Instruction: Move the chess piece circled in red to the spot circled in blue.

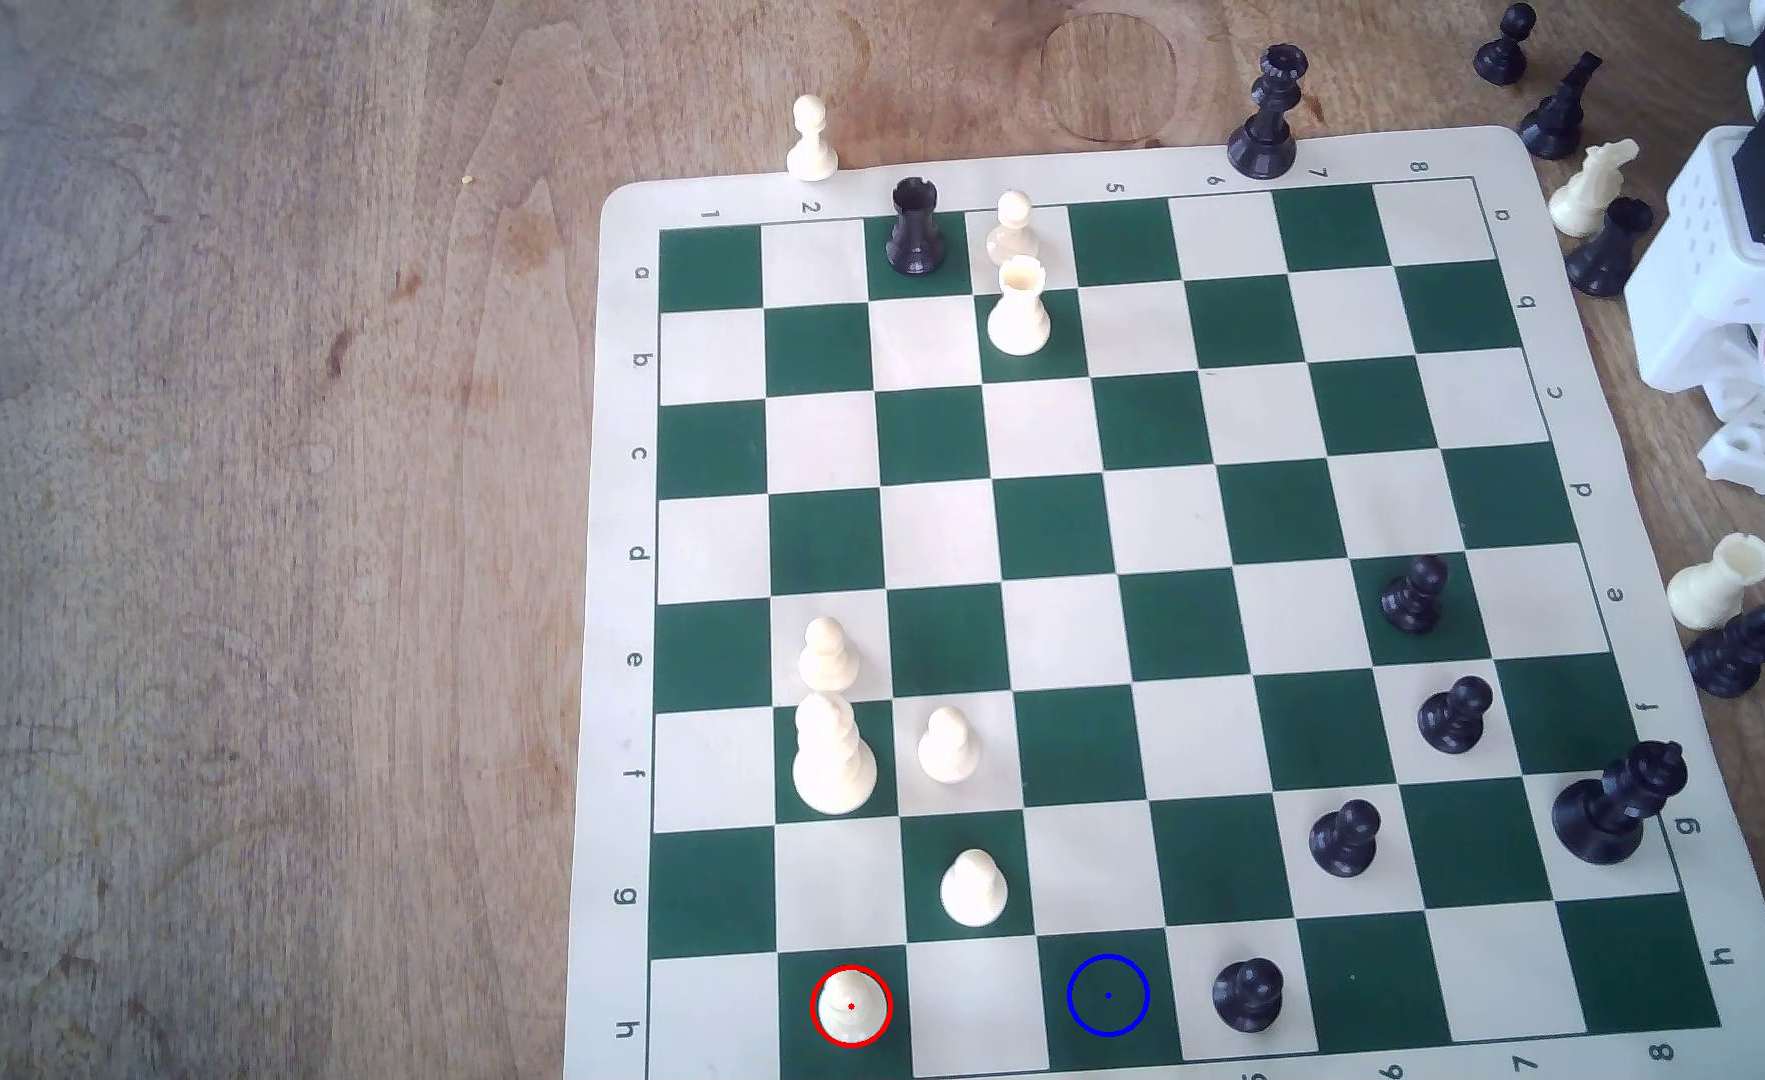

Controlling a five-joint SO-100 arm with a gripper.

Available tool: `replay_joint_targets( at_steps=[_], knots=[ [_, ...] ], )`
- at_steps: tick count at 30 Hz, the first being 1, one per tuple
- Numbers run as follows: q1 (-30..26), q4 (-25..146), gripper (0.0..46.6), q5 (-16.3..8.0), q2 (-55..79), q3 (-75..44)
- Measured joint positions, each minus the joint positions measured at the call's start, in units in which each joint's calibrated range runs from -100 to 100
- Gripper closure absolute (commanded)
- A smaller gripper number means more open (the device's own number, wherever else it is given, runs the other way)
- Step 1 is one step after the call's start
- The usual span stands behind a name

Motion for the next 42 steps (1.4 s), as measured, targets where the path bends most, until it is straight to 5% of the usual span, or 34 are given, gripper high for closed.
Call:
replay_joint_targets(
  at_steps=[8,13,19,30,42],
  knots=[
    [-11.06,29.88,46.4,-0.29,0.0,0.0],
    [-17.63,48.45,46.4,2.59,0.25,0.0],
    [-26.33,72.03,46.4,2.54,5.61,-2.44],
    [-29.35,111.08,46.4,0.63,35.36,-40.22],
    [-33.7,125.98,45.7,-0.68,66.86,-76.28]
  ],
)
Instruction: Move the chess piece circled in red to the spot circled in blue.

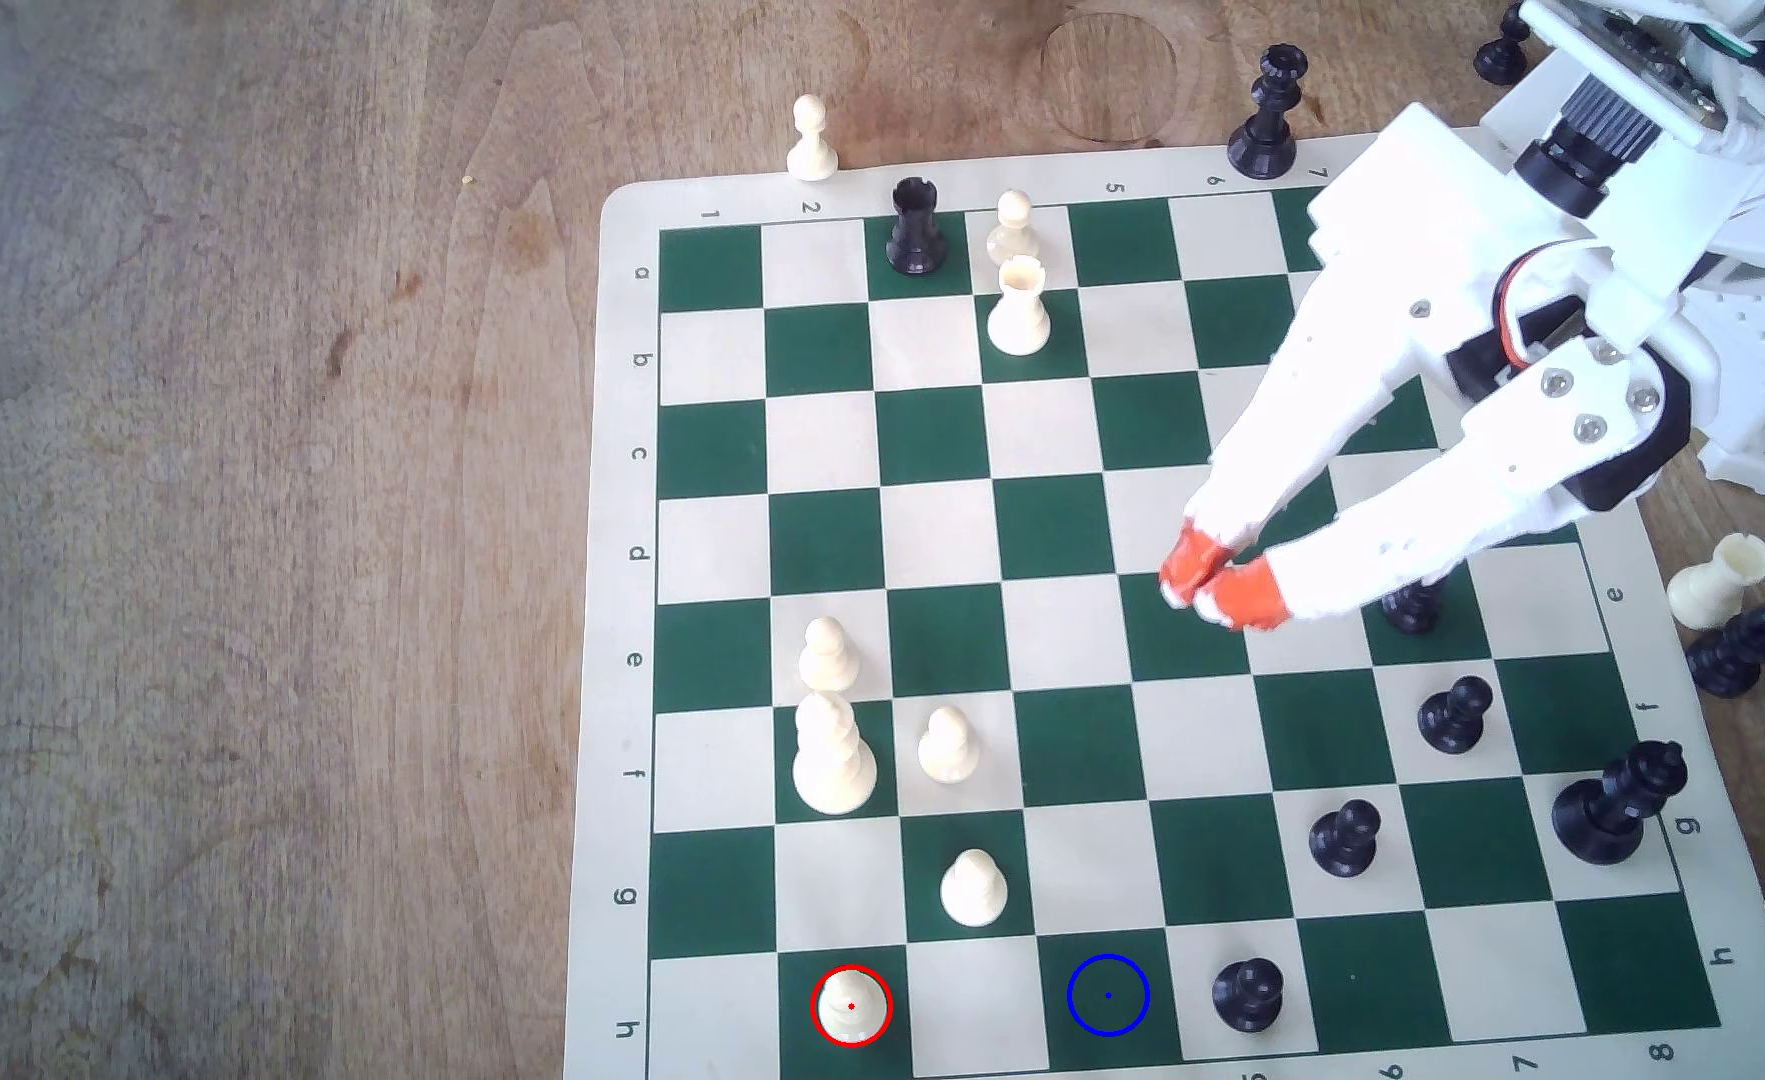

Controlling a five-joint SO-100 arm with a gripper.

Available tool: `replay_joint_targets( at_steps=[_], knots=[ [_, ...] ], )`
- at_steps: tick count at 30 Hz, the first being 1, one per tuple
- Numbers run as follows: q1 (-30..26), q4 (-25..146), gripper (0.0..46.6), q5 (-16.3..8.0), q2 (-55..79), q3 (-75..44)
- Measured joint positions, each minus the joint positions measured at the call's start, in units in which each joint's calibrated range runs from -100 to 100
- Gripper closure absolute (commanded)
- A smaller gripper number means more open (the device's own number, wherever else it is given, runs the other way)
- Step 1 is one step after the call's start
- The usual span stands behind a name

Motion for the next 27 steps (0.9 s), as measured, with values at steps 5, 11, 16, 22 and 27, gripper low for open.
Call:
replay_joint_targets(
  at_steps=[5,11,16,22,27],
  knots=[
    [0.0,0.0,46.3,0.0,13.57,-12.11],
    [2.65,-1.27,46.3,-0.49,29.07,-21.6],
    [3.32,-1.27,45.8,-0.98,41.22,-31.72],
    [3.17,-1.27,36.2,-2.25,49.85,-37.69],
    [2.58,-1.75,34.8,-3.76,53.79,-37.78]
  ],
)
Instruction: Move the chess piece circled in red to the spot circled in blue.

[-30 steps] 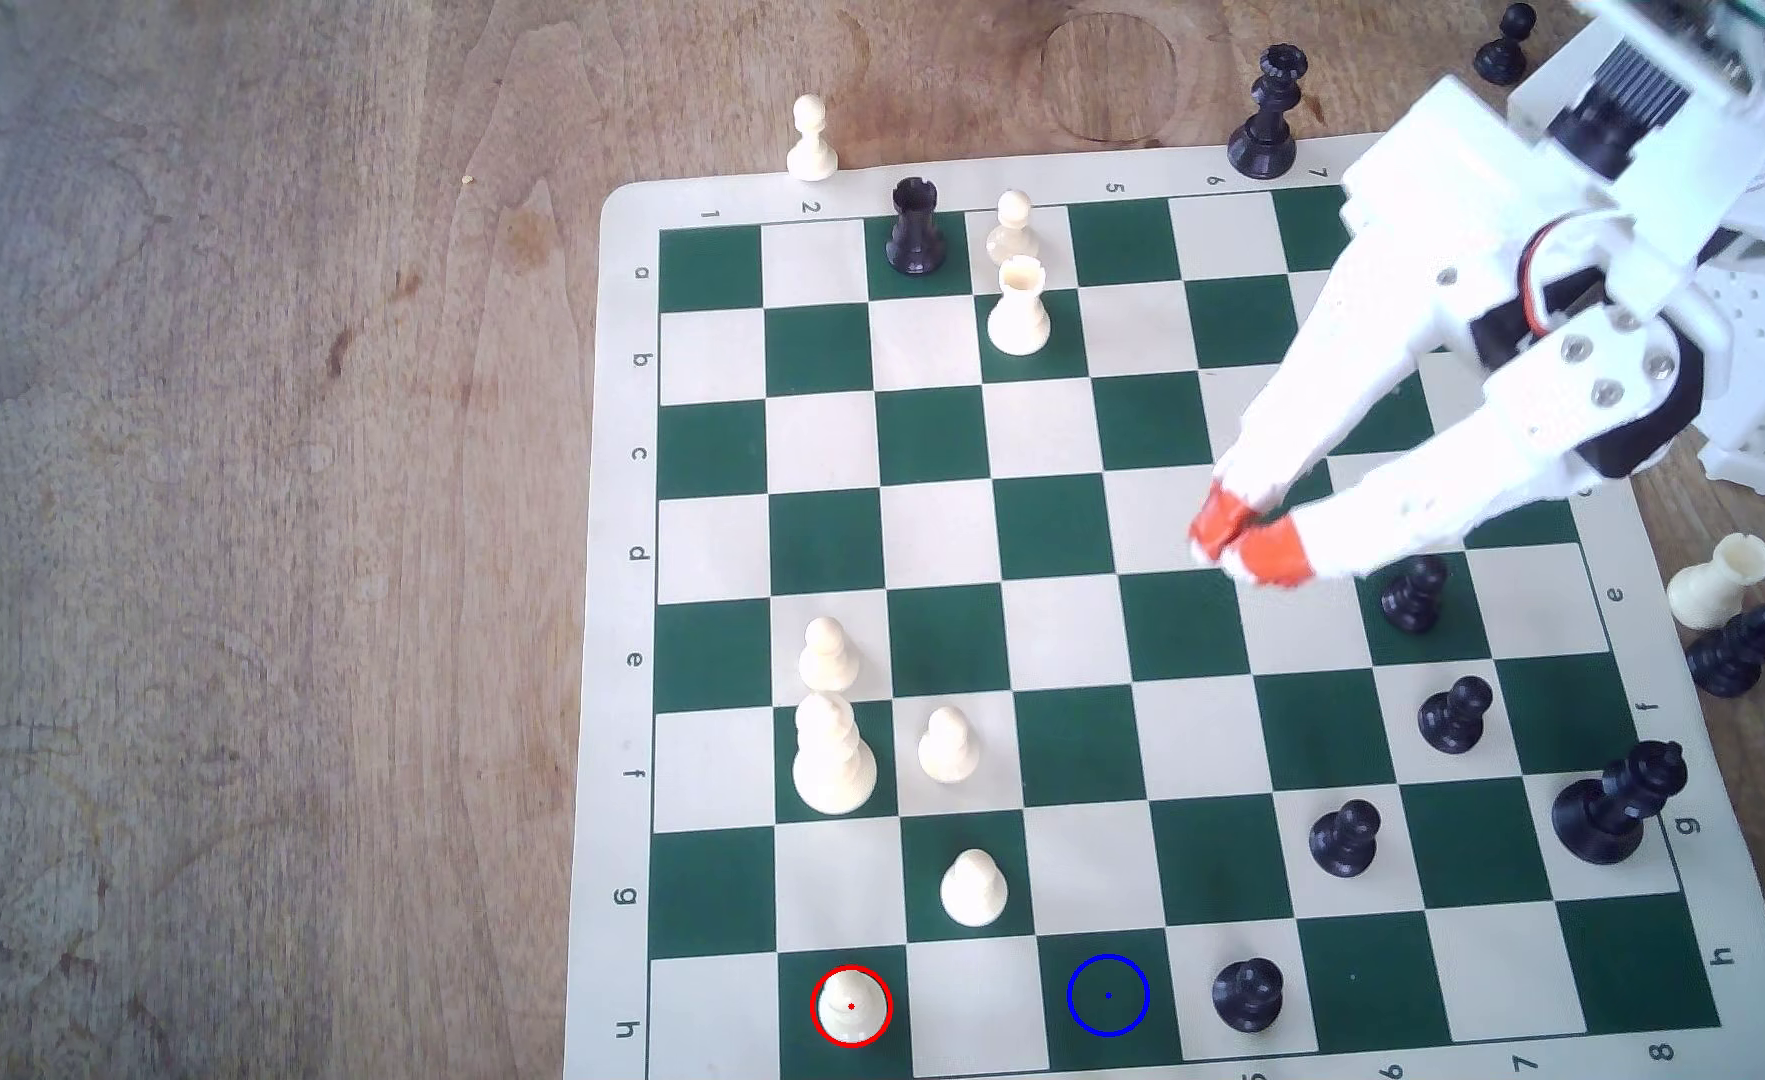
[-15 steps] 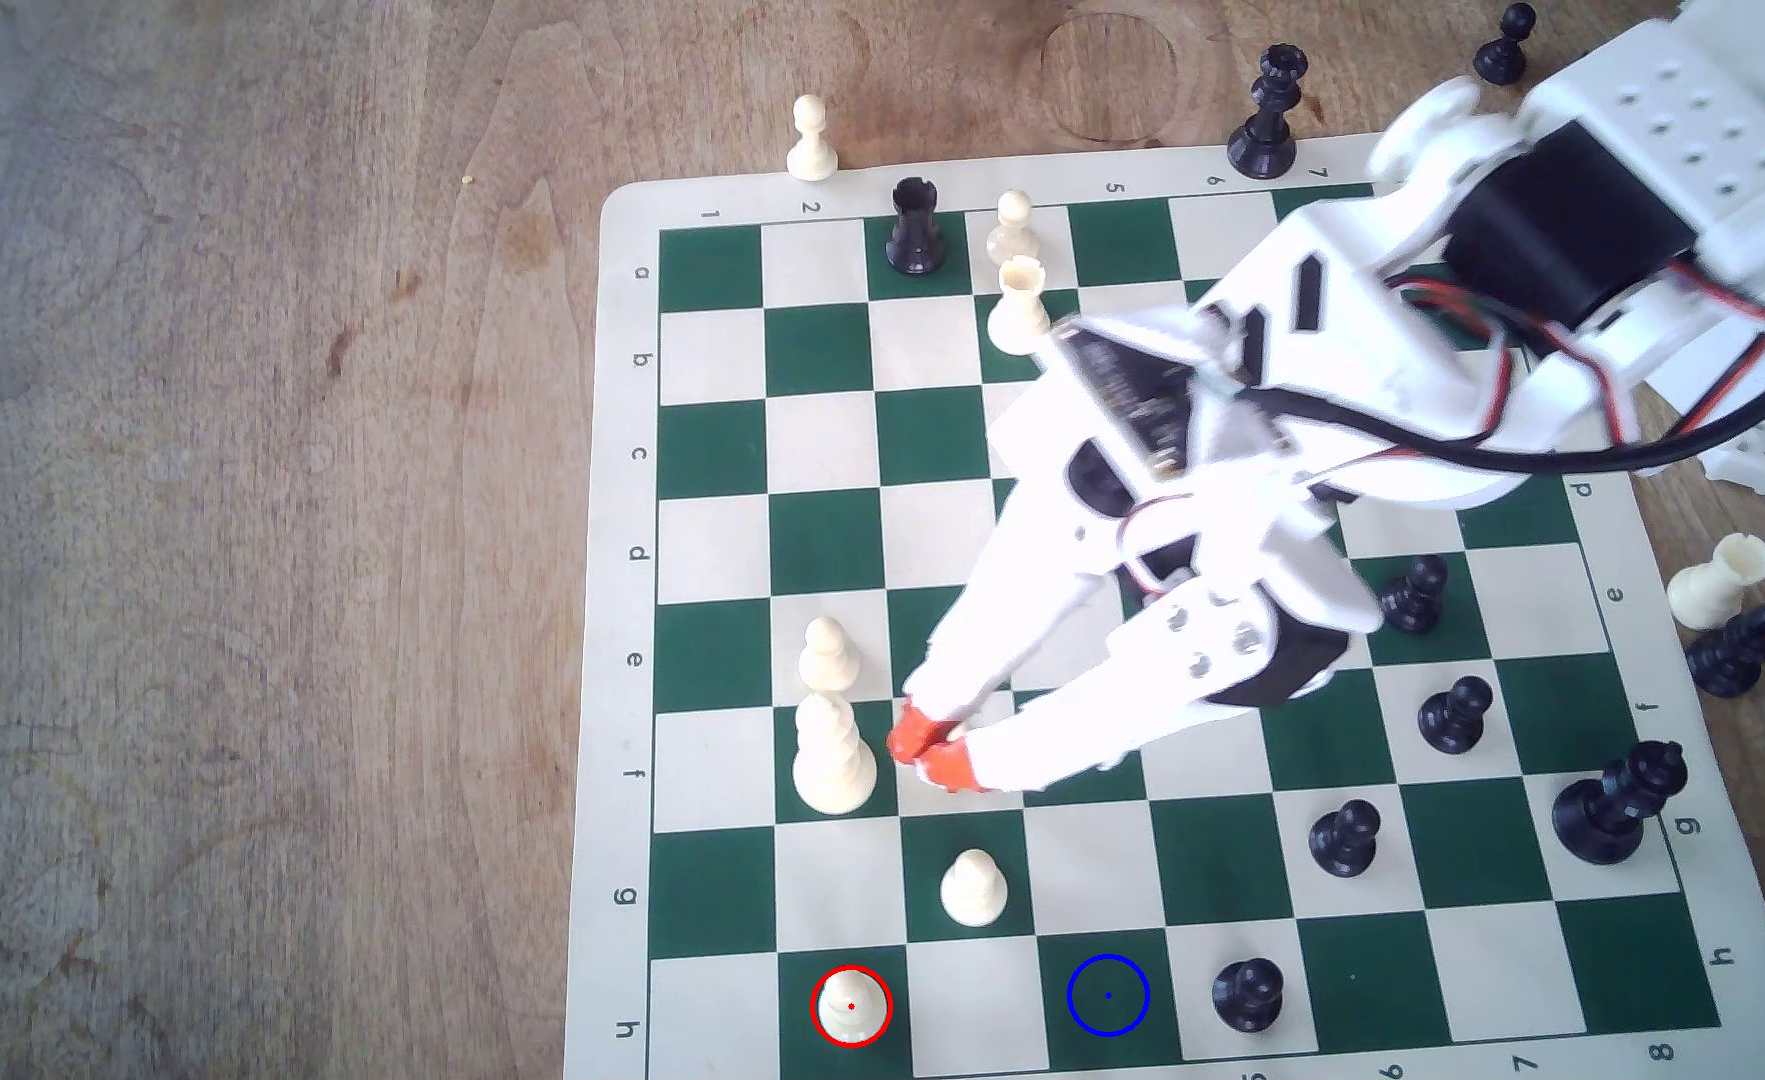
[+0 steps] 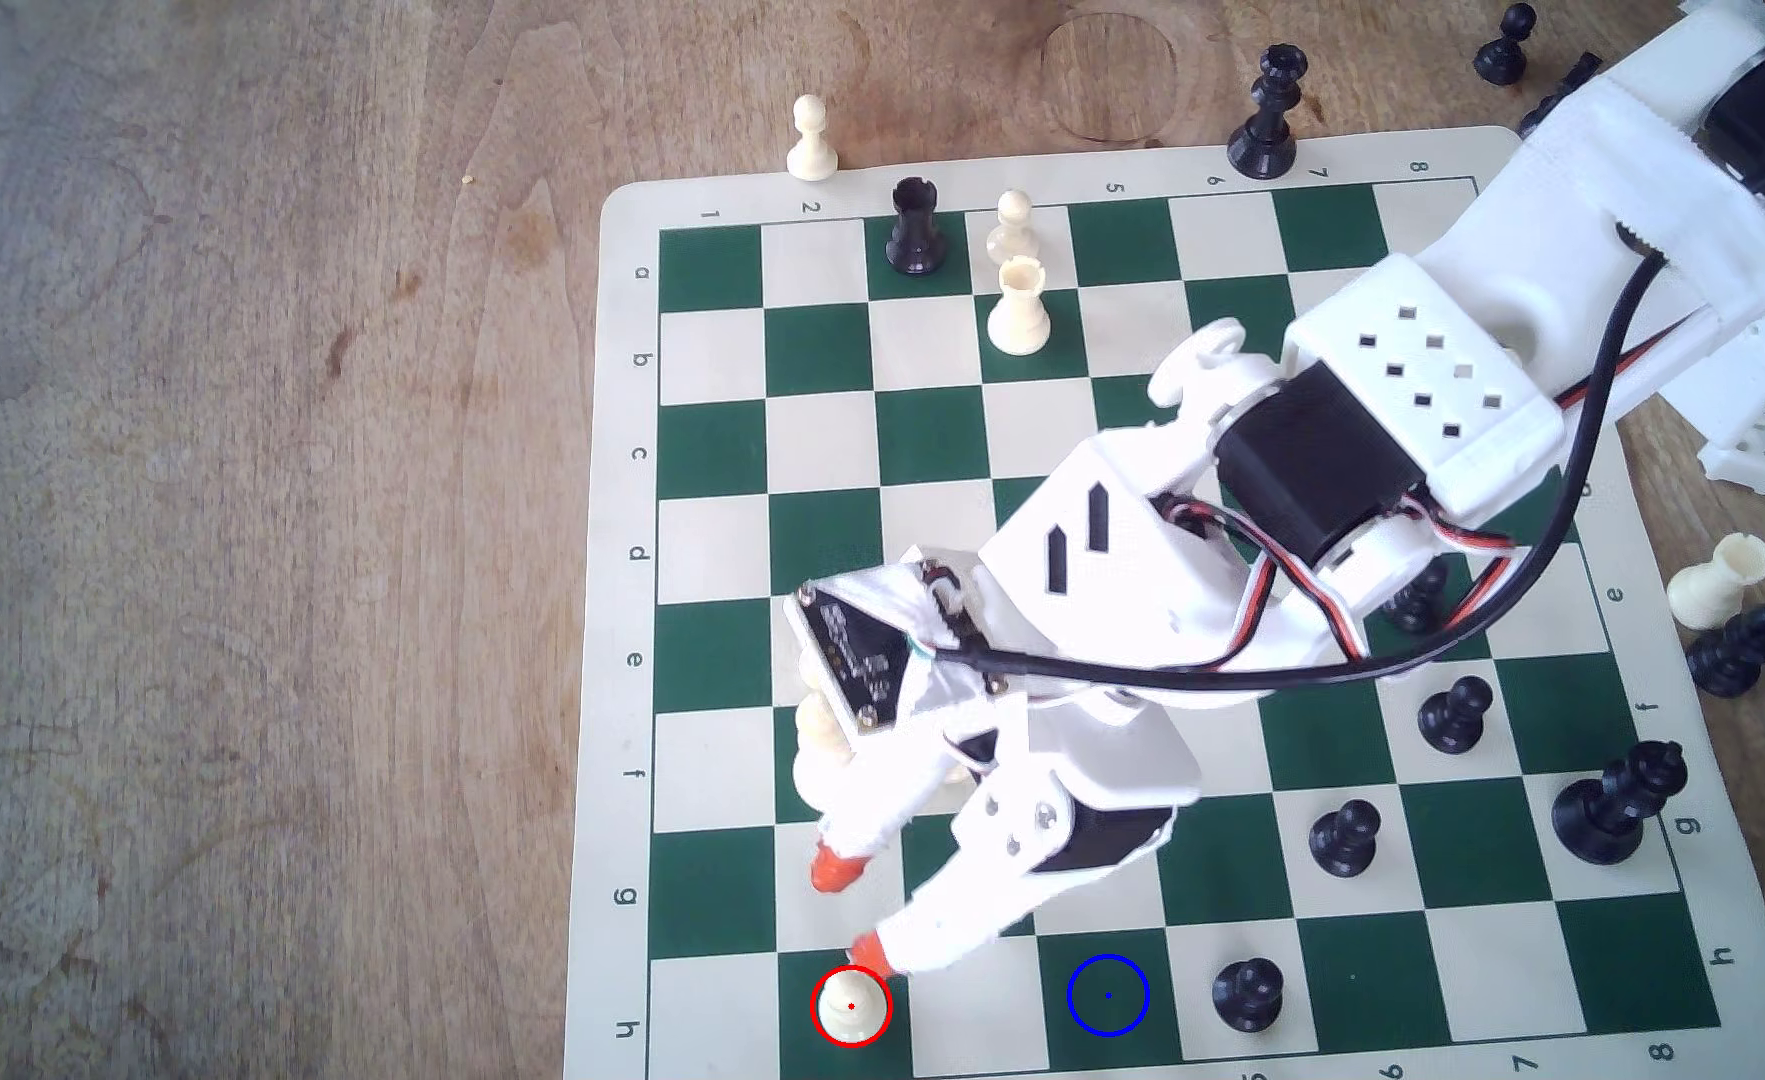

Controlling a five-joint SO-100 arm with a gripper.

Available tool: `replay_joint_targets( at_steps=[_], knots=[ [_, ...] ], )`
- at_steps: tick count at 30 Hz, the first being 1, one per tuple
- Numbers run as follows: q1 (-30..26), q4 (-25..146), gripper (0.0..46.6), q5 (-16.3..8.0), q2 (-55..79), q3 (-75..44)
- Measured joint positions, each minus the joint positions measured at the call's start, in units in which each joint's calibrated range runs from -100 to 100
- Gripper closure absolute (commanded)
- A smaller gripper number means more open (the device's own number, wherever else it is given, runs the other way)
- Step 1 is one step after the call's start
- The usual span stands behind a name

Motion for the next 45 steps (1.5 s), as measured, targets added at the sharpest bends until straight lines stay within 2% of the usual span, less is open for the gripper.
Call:
replay_joint_targets(
  at_steps=[6,13,21,35,45],
  knots=[
    [-0.74,-0.24,35.6,-0.29,3.6,-3.16],
    [-1.99,-0.64,32.4,-0.29,9.64,-7.86],
    [-2.21,-1.59,32.5,-0.15,11.4,-8.68],
    [-1.7,0.32,32.9,0.15,11.4,-12.83],
    [0.88,0.32,32.7,0.49,13.91,-13.01]
  ],
)
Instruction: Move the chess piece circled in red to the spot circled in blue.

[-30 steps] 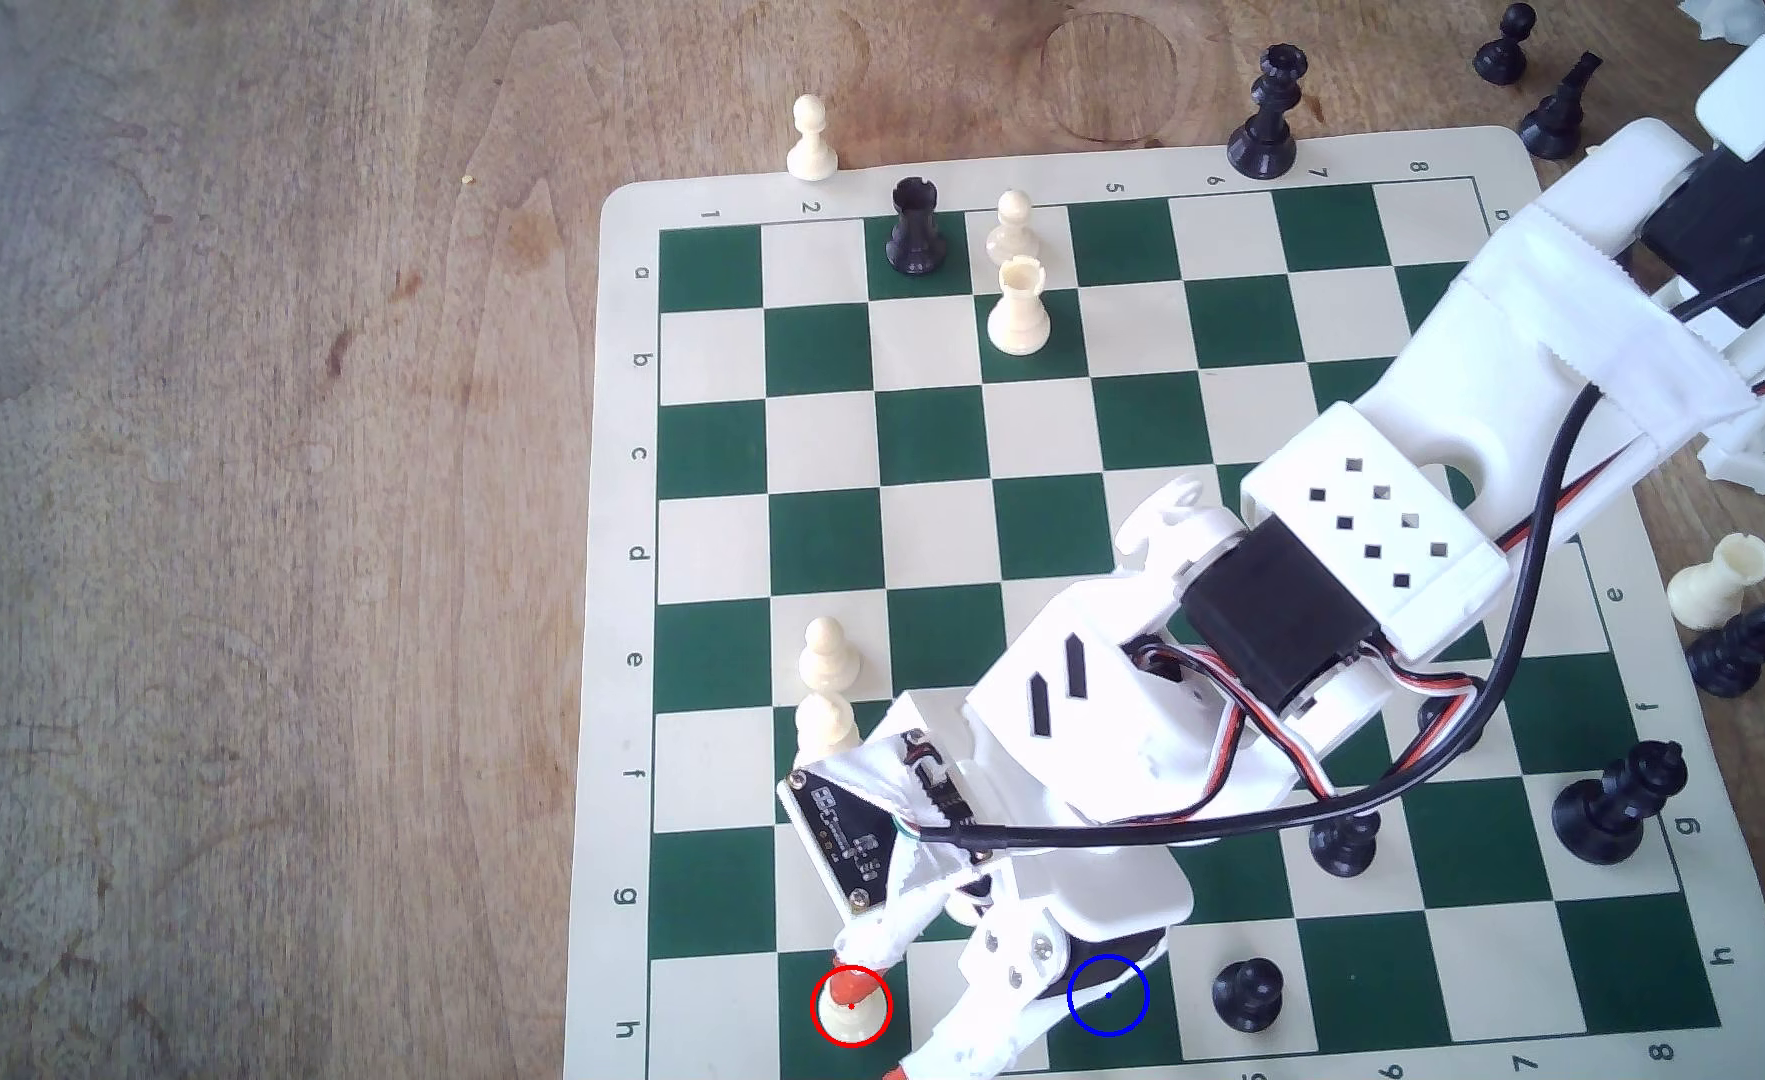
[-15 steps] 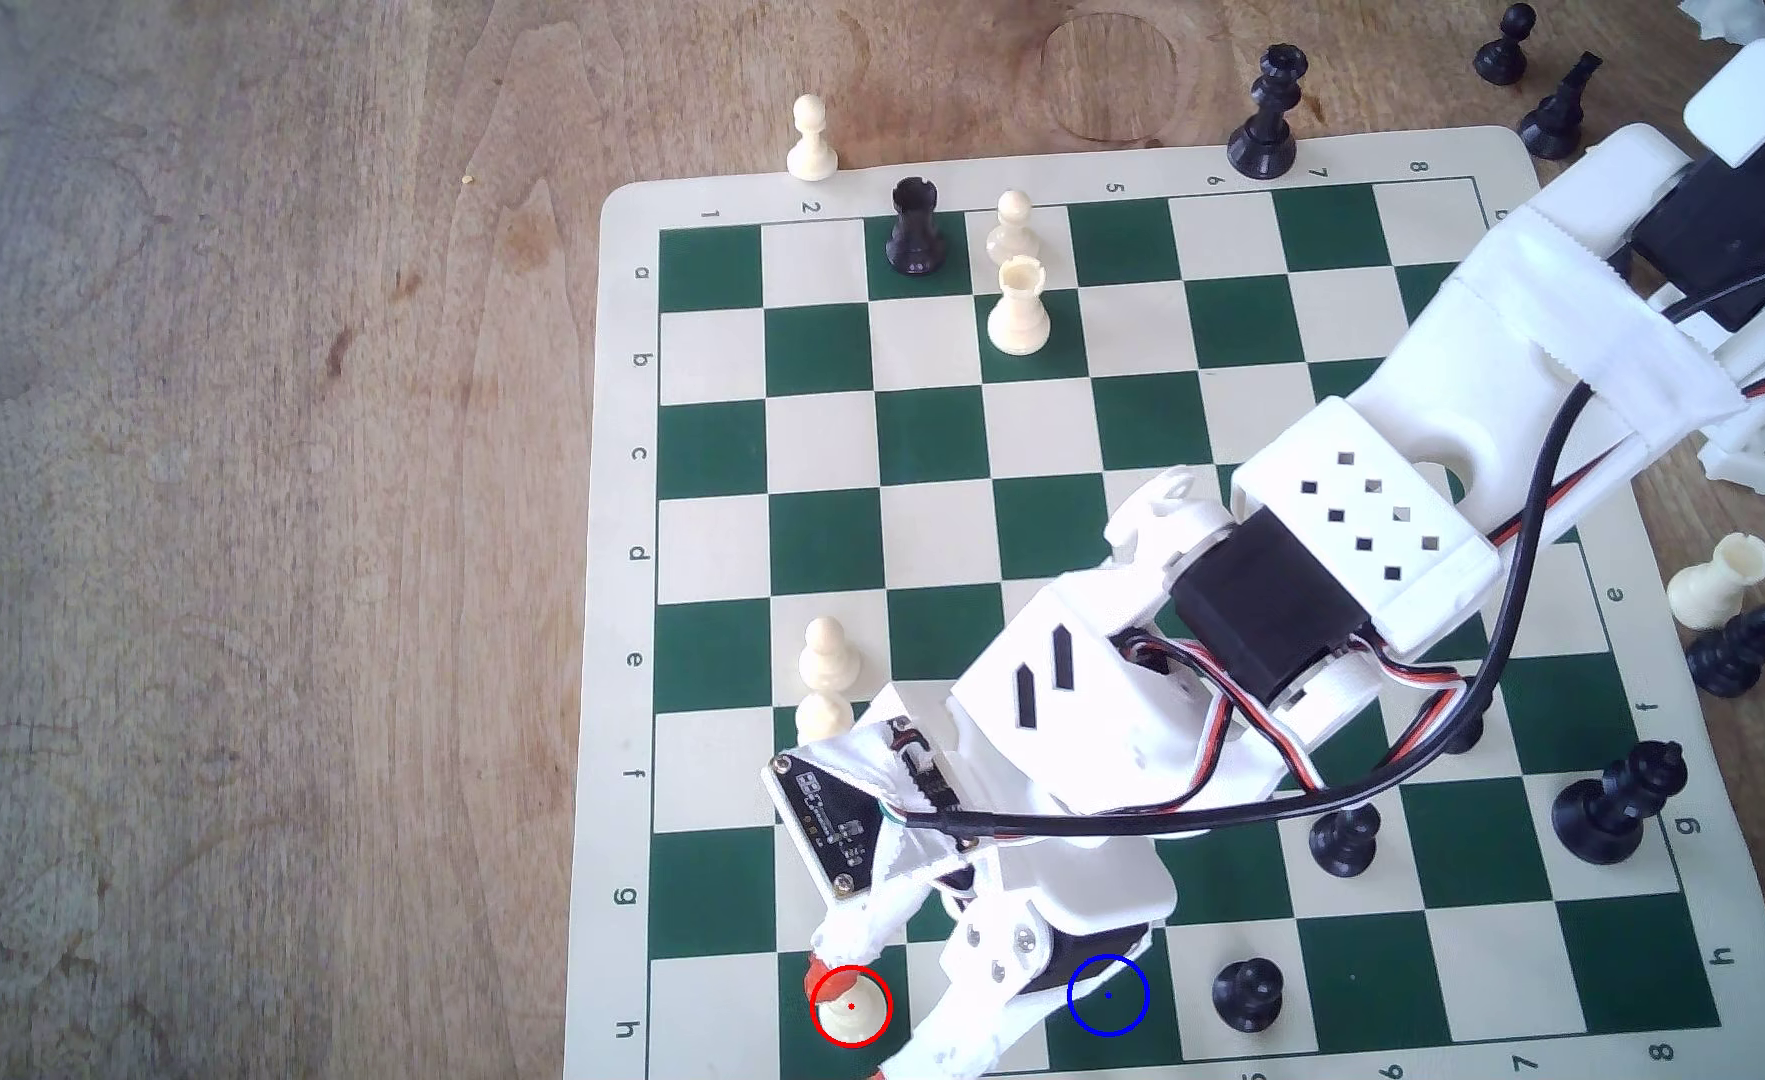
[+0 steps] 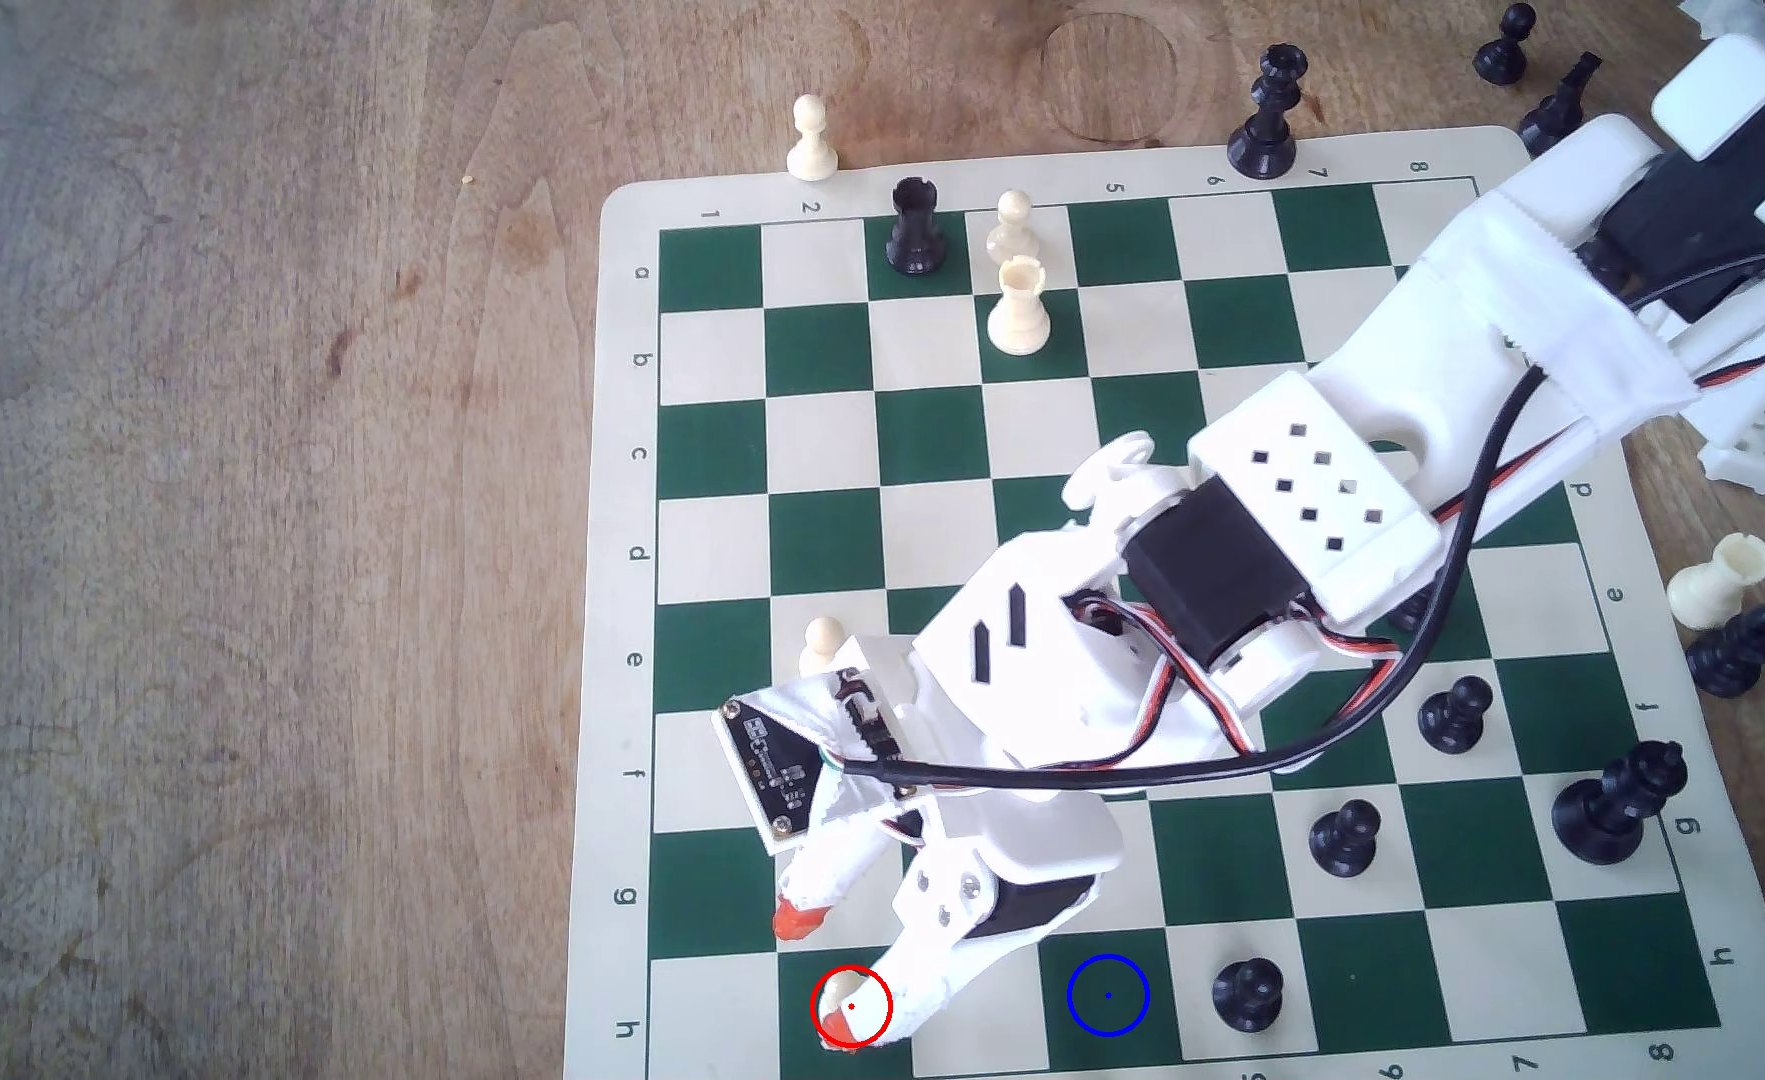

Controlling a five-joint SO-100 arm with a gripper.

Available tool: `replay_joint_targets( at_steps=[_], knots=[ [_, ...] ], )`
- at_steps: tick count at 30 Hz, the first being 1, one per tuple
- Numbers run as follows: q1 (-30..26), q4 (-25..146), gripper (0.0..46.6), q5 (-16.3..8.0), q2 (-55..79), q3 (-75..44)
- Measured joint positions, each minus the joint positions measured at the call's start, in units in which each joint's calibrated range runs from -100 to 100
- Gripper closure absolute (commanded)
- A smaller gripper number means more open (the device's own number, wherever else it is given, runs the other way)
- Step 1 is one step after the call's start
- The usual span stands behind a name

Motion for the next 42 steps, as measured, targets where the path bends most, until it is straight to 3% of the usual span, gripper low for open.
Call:
replay_joint_targets(
  at_steps=[19,23,25,37,42],
  knots=[
    [-1.62,0.0,34.8,0.1,2.26,0.0],
    [-1.62,0.0,39.8,0.1,2.26,0.0],
    [-1.62,0.0,46.4,0.1,2.26,0.0],
    [-1.62,0.32,46.4,0.15,2.26,0.0],
    [-1.62,1.59,46.4,-1.07,2.26,-2.8]
  ],
)
